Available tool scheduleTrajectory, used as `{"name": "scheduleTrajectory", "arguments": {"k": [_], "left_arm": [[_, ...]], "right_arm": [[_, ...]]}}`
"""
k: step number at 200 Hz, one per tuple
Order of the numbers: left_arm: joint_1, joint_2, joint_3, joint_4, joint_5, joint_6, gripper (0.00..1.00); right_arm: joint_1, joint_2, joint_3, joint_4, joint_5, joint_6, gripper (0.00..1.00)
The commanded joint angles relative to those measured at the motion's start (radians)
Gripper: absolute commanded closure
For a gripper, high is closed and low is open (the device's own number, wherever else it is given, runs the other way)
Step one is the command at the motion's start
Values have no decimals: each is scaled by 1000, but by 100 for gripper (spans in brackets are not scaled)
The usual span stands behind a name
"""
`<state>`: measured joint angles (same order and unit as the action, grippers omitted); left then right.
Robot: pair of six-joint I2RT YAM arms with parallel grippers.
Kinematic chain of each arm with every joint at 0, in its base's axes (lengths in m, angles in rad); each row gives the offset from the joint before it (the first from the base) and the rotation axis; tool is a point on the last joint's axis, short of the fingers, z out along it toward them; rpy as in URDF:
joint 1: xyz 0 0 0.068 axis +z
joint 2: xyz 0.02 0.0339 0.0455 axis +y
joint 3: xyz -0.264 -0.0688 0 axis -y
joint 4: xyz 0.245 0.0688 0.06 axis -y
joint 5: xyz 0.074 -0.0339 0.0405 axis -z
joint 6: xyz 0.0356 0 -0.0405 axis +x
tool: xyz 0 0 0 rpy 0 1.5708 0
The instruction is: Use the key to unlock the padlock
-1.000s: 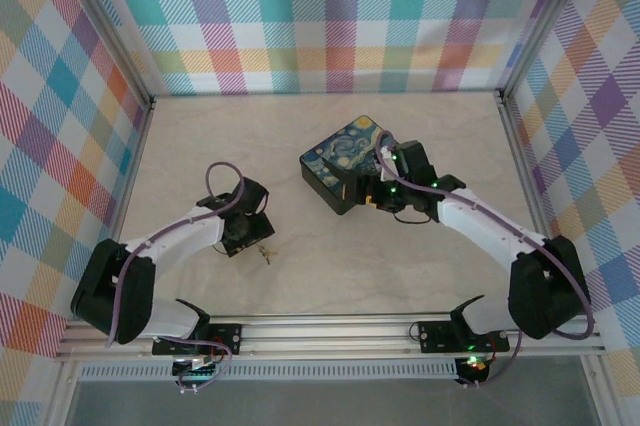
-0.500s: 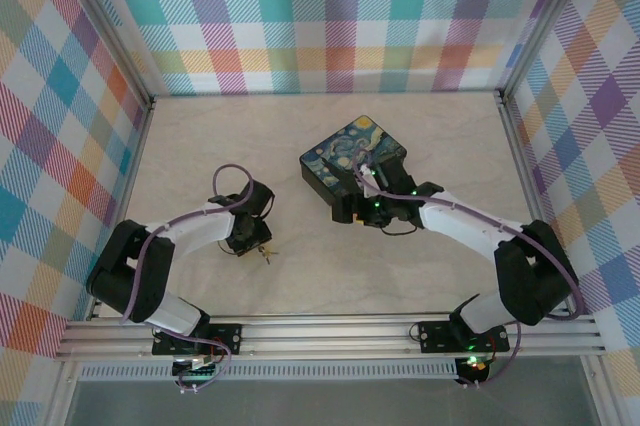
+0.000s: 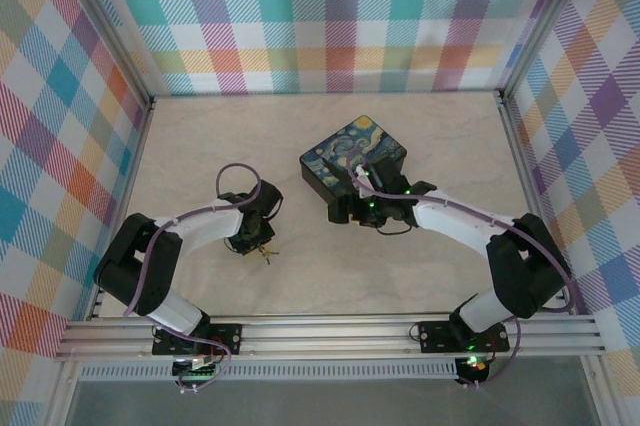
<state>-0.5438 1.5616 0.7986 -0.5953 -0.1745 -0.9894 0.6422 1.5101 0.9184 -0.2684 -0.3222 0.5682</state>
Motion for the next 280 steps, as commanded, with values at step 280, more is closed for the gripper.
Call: {"name": "scheduleTrajectory", "arguments": {"k": [280], "left_arm": [[-69, -82, 104, 82, 104, -193, 100]], "right_arm": [[107, 125, 21, 208, -155, -51, 23]]}}
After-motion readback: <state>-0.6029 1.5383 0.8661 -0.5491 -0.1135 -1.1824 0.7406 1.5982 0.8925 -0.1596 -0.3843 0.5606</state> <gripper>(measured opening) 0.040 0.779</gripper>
